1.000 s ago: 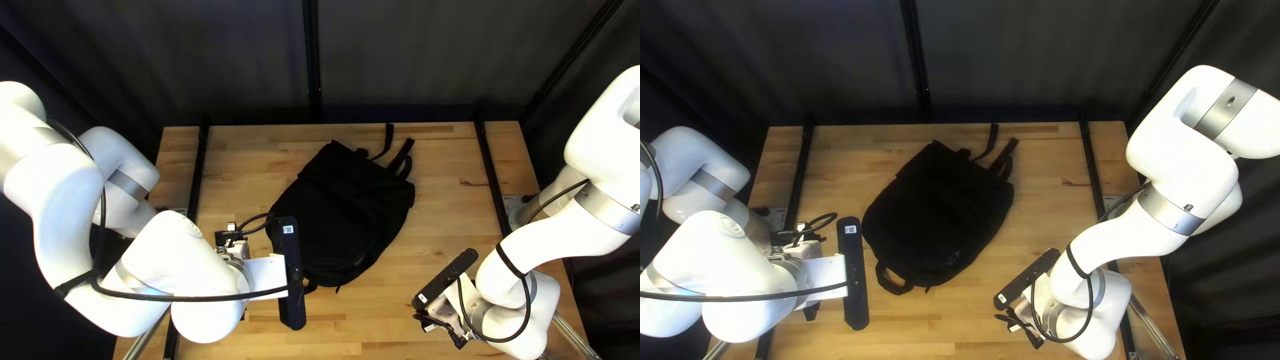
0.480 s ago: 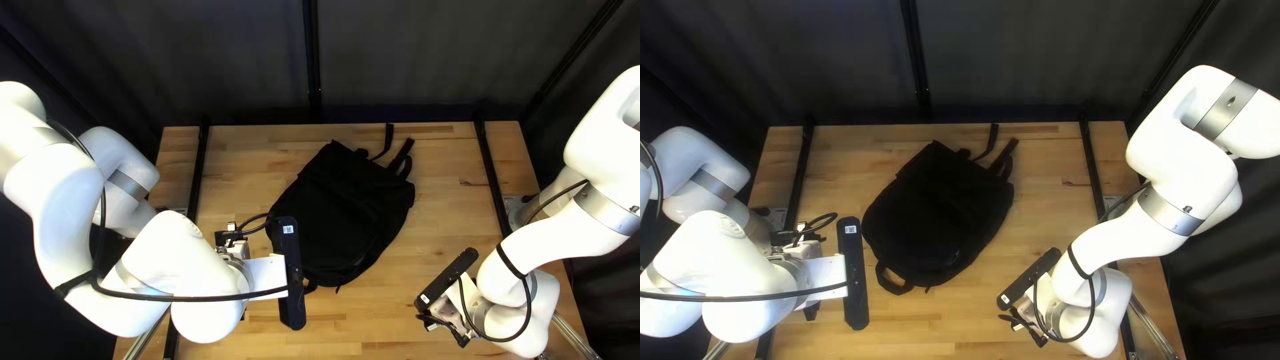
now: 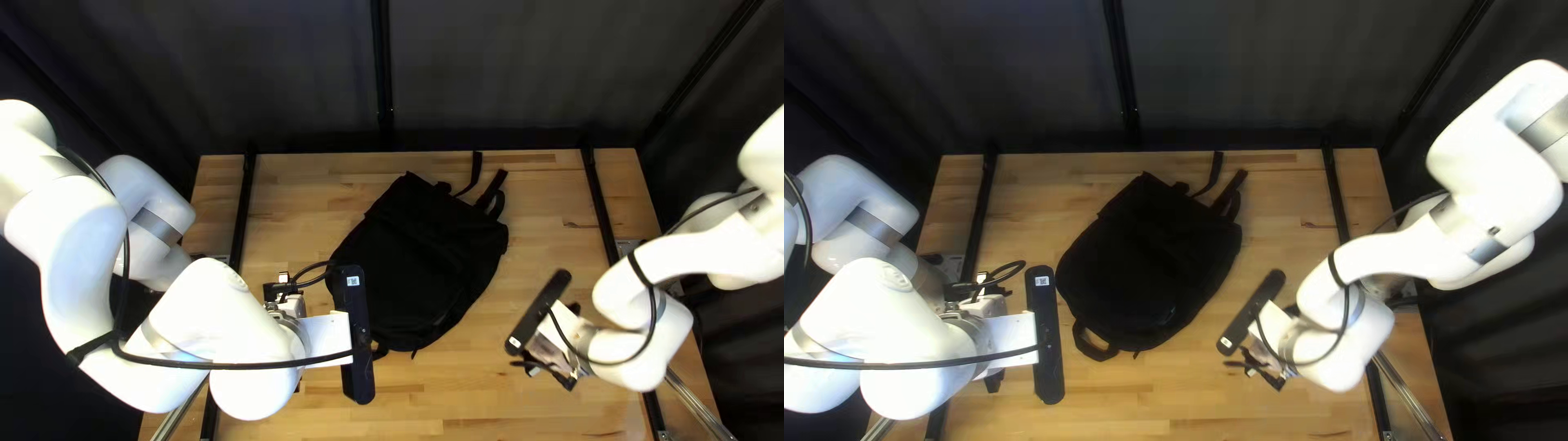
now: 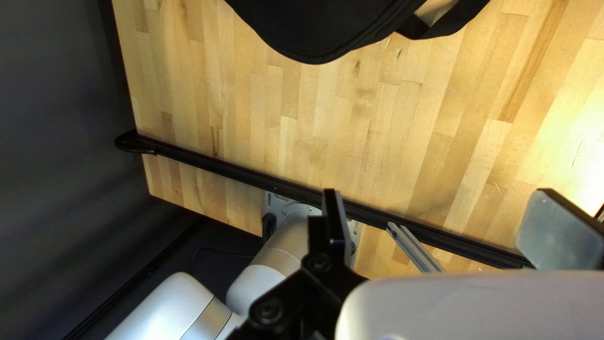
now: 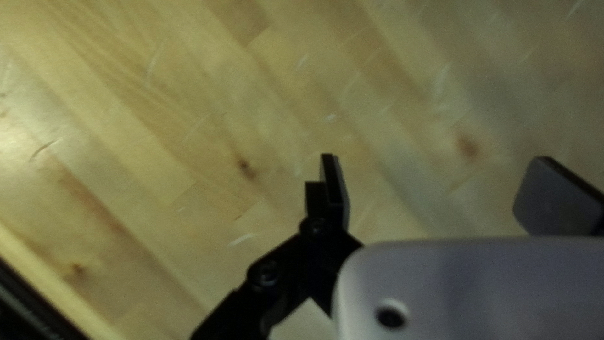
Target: Remove a lunch box from a kids backpack
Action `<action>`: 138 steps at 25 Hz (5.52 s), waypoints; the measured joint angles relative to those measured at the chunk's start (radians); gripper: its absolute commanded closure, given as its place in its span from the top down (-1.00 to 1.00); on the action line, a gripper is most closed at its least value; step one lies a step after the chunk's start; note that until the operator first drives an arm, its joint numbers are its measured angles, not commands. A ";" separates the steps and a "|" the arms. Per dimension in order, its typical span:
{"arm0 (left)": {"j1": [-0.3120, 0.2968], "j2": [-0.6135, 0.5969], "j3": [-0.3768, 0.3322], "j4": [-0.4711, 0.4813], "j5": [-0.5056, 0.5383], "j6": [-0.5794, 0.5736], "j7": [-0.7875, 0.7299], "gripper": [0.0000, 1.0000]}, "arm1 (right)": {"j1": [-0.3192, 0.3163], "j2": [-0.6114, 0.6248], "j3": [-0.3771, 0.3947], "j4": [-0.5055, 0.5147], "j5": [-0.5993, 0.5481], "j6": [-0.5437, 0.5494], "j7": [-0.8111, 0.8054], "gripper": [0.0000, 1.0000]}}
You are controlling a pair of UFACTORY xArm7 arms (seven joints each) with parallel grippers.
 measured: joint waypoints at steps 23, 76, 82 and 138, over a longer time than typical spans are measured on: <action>0.000 0.000 0.000 0.000 0.000 0.000 0.000 1.00 | -0.021 -0.016 -0.149 0.085 -0.011 -0.037 -0.855 1.00; -0.022 0.291 -0.030 0.072 0.164 -0.275 -0.081 1.00 | -0.092 0.220 -0.249 0.153 -0.524 -0.385 -1.162 1.00; -0.015 0.278 -0.022 -0.025 0.155 -0.388 -0.181 1.00 | -0.093 0.223 -0.252 0.150 -0.570 -0.401 -1.121 1.00; -0.027 0.286 0.003 -0.174 0.344 -0.594 -0.477 1.00 | -0.098 0.248 -0.271 0.210 -0.738 -0.423 -1.010 -1.00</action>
